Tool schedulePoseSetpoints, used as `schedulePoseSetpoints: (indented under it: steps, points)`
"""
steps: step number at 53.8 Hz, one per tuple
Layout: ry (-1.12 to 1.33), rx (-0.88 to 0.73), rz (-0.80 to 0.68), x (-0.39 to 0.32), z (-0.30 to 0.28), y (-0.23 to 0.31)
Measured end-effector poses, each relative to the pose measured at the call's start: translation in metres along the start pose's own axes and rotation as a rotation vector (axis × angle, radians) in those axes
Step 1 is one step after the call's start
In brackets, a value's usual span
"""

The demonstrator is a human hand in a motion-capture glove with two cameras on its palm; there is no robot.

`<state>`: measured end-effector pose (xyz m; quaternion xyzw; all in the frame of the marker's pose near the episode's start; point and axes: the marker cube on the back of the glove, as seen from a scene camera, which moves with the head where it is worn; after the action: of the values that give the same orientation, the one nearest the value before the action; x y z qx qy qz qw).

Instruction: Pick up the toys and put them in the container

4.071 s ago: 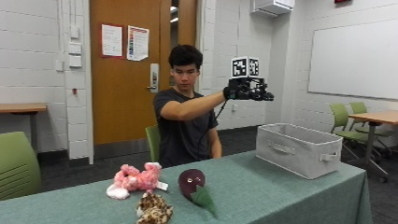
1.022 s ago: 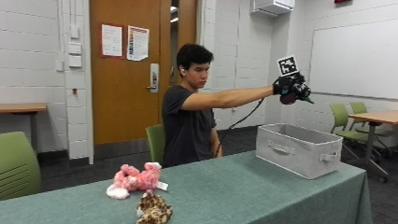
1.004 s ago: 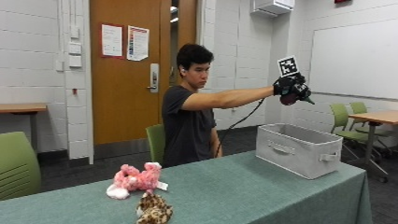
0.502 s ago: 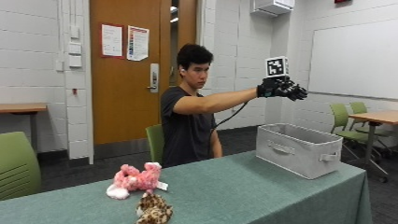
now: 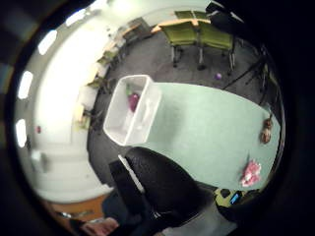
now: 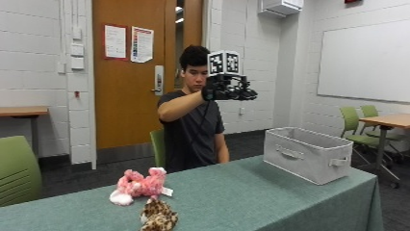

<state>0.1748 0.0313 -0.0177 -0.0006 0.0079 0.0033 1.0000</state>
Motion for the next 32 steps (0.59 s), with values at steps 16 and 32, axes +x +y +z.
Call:
schedulePoseSetpoints:
  steps: [16, 32]
  points:
    - [0.043, -0.048, 0.154, 0.134, 0.022, 0.072]
    - [-0.046, -0.155, 0.276, 0.236, 0.125, 0.113]
